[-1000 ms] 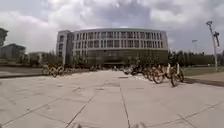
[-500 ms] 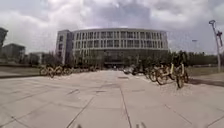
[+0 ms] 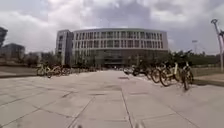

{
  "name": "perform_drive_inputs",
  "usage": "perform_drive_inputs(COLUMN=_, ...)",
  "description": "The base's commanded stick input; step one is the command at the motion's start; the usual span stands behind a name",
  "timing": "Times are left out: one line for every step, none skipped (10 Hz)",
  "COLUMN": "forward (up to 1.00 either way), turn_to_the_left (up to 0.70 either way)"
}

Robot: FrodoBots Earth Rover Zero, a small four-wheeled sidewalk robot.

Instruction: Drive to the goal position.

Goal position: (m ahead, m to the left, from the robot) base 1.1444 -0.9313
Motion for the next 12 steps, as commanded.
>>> perform_drive_inputs(forward=0.6, turn_to_the_left=0.07)
perform_drive_inputs(forward=0.6, turn_to_the_left=0.04)
perform_drive_inputs(forward=0.6, turn_to_the_left=0.0)
perform_drive_inputs(forward=0.6, turn_to_the_left=0.0)
perform_drive_inputs(forward=0.6, turn_to_the_left=0.0)
perform_drive_inputs(forward=0.6, turn_to_the_left=0.0)
perform_drive_inputs(forward=0.6, turn_to_the_left=0.0)
perform_drive_inputs(forward=0.6, turn_to_the_left=0.0)
perform_drive_inputs(forward=0.6, turn_to_the_left=0.0)
perform_drive_inputs(forward=0.6, turn_to_the_left=0.0)
perform_drive_inputs(forward=0.6, turn_to_the_left=0.0)
perform_drive_inputs(forward=0.6, turn_to_the_left=0.0)
